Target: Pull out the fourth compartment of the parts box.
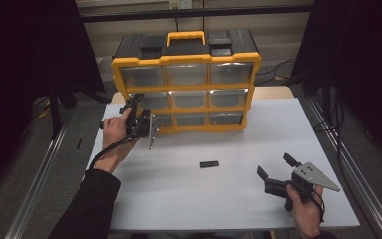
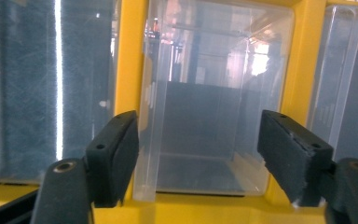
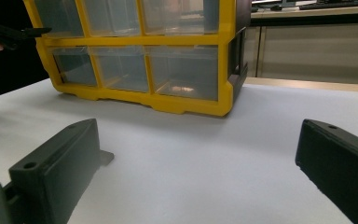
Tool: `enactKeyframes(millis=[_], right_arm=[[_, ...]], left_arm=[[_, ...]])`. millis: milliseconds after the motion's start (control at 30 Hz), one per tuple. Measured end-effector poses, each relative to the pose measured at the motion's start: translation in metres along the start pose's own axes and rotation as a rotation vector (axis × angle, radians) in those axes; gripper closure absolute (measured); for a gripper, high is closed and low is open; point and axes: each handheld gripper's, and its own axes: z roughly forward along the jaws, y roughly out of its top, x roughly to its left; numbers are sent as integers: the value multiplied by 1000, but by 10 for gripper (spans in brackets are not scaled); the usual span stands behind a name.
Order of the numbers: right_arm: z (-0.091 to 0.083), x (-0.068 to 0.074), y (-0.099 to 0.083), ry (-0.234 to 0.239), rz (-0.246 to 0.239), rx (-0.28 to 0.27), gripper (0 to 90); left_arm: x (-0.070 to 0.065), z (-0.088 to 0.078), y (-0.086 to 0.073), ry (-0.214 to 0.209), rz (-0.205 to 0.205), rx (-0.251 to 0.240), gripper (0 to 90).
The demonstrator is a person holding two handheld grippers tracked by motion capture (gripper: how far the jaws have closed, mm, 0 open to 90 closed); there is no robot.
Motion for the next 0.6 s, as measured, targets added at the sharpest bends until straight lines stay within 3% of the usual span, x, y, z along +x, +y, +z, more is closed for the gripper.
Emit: enactKeyframes(millis=[233, 400, 600], right_arm=[[0, 0, 0, 0, 1, 0, 0], [0, 0, 0, 1, 1, 1, 0], [0, 0, 0, 2, -1, 1, 0]], left_arm=[[3, -1, 2, 1, 11, -10, 419], [4, -1, 3, 11, 34, -10, 447], [7, 2, 1, 1, 31, -14, 463]])
